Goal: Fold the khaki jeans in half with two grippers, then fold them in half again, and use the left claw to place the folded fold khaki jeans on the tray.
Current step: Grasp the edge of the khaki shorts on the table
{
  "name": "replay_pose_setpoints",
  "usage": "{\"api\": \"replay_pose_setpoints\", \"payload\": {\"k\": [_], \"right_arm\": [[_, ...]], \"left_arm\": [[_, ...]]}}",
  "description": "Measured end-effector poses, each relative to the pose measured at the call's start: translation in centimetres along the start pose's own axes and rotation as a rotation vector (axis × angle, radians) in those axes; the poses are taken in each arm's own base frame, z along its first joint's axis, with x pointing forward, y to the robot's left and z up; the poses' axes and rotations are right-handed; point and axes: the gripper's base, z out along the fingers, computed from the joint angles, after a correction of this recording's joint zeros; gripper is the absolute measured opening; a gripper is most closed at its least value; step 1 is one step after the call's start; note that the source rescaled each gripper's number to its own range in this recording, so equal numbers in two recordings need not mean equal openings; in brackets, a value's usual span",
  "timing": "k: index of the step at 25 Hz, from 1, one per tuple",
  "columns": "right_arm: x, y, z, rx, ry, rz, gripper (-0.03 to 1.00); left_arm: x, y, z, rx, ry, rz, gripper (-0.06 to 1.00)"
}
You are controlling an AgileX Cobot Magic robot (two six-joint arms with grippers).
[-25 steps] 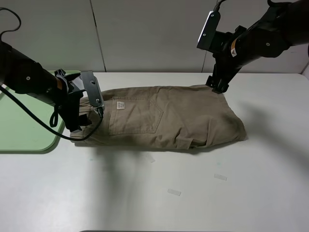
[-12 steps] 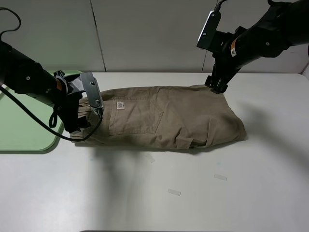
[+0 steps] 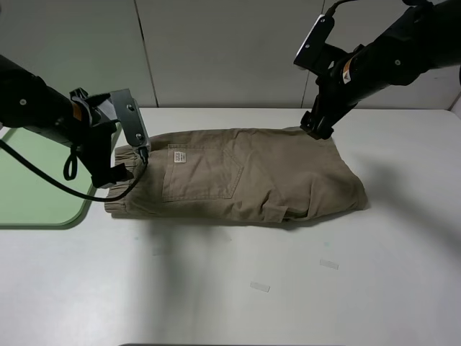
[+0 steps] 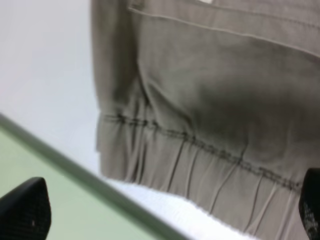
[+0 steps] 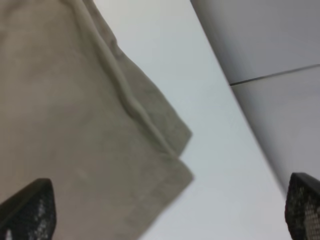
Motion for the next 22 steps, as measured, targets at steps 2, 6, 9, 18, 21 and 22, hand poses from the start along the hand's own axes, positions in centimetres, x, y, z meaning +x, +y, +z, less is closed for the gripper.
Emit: {"api": "replay_pose_setpoints", "payload": {"k": [2,6,9,18,21,22], "right_arm": [[0.0,0.2,0.0,-0.02,0.003,0.108,1.0],[0.4,0.8,0.0,-0.076,0.056,0.282,1.0],[0.9,1.3,-0.1,-0.126,0.126,0.401,1.0],[3.2,0.5,-0.3,-0.139,0.287,0.71,1.0],[4.4,-0.3,-0.3,-0.136,0.322,0.779,1.0],[4.5,-0.5,-0.3,-0.142,0.327,0.796,1.0]], "left_arm": [[0.0,0.3,-1.3,-0.015,-0.001,-0.016,1.0],[0.1,1.1,-5.7,-0.063,-0.01,-0.162,1.0],[0.6,1.1,-9.1,-0.087,0.0,-0.329,1.0],[2.8,0.1,-19.2,-0.211,-0.128,-0.734,1.0],[3.5,-0.5,-21.6,-0.247,-0.194,-0.806,1.0],[3.8,-0.7,-22.2,-0.252,-0.2,-0.823,1.0]]}}
